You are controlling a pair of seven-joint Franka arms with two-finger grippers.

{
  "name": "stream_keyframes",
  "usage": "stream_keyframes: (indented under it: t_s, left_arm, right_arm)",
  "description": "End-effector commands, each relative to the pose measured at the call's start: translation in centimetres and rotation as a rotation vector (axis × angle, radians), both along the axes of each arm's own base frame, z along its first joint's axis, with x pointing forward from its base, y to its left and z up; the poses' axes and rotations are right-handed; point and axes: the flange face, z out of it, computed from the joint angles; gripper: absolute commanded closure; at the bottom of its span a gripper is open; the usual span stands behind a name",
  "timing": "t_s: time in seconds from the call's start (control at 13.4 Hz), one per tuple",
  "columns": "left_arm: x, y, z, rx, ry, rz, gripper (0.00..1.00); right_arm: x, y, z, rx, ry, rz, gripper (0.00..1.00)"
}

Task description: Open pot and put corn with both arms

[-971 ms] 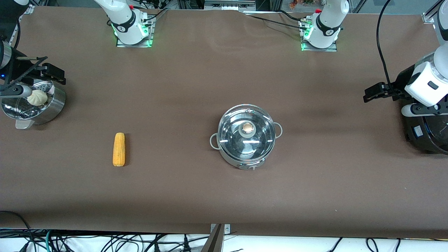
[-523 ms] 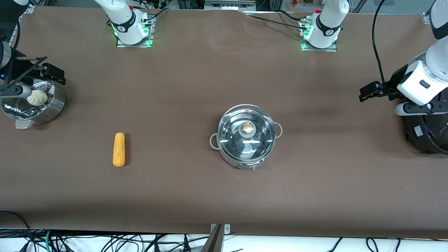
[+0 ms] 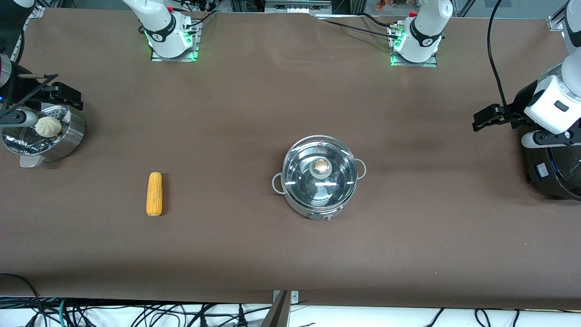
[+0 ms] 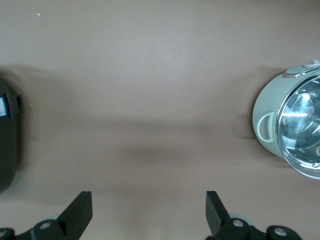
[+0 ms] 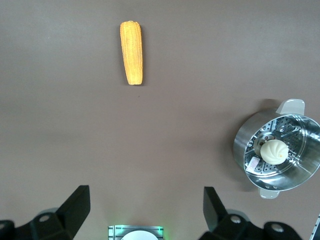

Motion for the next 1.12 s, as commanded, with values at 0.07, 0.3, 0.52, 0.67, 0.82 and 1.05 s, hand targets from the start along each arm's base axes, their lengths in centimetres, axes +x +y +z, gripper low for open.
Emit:
stream_keyframes:
  t_s: [0.07,0.3,0.52,0.67,0.82,1.05]
  left_arm:
    - [-0.5,0.7,1.3,0.042,-0.025,0.005,0.0]
    - [-0.3,1.1,1.6,0.044,-0.029,0.011,0.0]
    - [-0.2,2.8,1.6,0.042,-0.027,0.03,0.0]
    - [-0.3,2.9,1.4,0.039,-0.027,0.031,0.0]
    - [-0.7,2.6,1.3,0.04,-0.028,0.026,0.0]
    - [-2.4,3.5,-0.1,0.047,-0.097,0.047,0.0]
  right_arm:
    - [0.4,-0.2,0.5,0.01,-0.01,-0.001,0.0]
    - [0.4,-0.3,0.5,0.01,-0.01,-0.002,0.0]
    - [0.4,-0.3,0.5,0.01,-0.013,-0.002,0.0]
    - [0.4,-0.2,0.5,0.012,-0.016,-0.002,0.0]
    - [0.5,-0.3,0.5,0.01,-0.017,-0.002,0.0]
    - [0.4,-0.3,0.5,0.01,-0.016,-0.002,0.0]
